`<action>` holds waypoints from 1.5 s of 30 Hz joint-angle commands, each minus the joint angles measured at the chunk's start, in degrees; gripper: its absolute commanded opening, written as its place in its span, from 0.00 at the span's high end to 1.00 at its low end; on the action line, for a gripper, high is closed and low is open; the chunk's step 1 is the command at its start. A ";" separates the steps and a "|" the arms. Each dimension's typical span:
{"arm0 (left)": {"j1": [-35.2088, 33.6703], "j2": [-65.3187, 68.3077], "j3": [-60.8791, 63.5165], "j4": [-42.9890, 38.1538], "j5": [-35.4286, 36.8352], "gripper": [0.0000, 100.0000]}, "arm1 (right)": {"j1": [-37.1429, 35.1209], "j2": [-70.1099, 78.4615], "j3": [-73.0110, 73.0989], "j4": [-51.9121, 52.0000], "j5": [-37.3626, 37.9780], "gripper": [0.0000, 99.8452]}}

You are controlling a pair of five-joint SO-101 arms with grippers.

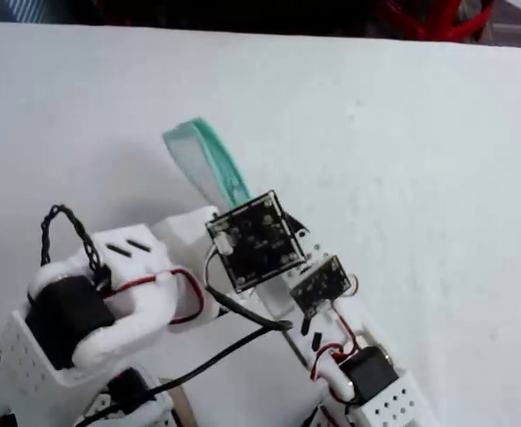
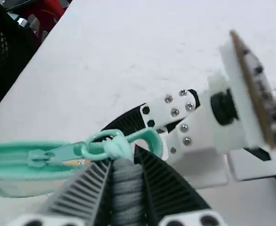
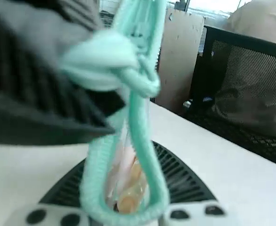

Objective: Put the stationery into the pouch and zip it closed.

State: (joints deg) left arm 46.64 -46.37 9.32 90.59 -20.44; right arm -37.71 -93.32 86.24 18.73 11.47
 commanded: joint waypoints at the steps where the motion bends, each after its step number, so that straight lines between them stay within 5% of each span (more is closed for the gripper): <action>1: 1.71 -0.31 -1.67 1.41 0.79 0.98 | 1.27 -0.40 -2.99 -0.66 -1.49 0.98; 8: 0.22 -0.13 -1.58 3.16 -1.23 0.98 | 1.27 0.04 -6.68 2.59 -1.85 0.98; 17: 16.84 -0.13 5.80 3.16 -5.63 0.98 | 1.27 0.13 -8.70 3.65 -3.87 0.98; 24: 19.82 -0.13 6.15 -0.53 -5.98 0.97 | 1.27 0.13 -8.70 3.65 -4.13 0.98; 35: 36.09 -0.13 5.71 5.71 -10.73 0.97 | 4.88 9.27 -9.93 -1.36 -4.31 0.98; 45: 38.20 -0.22 -0.44 9.05 -10.90 0.98 | 10.07 21.93 -13.19 -8.31 -9.32 0.98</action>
State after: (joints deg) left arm 70.20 -47.52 10.11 96.48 -28.88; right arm -31.82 -74.95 78.59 12.92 3.82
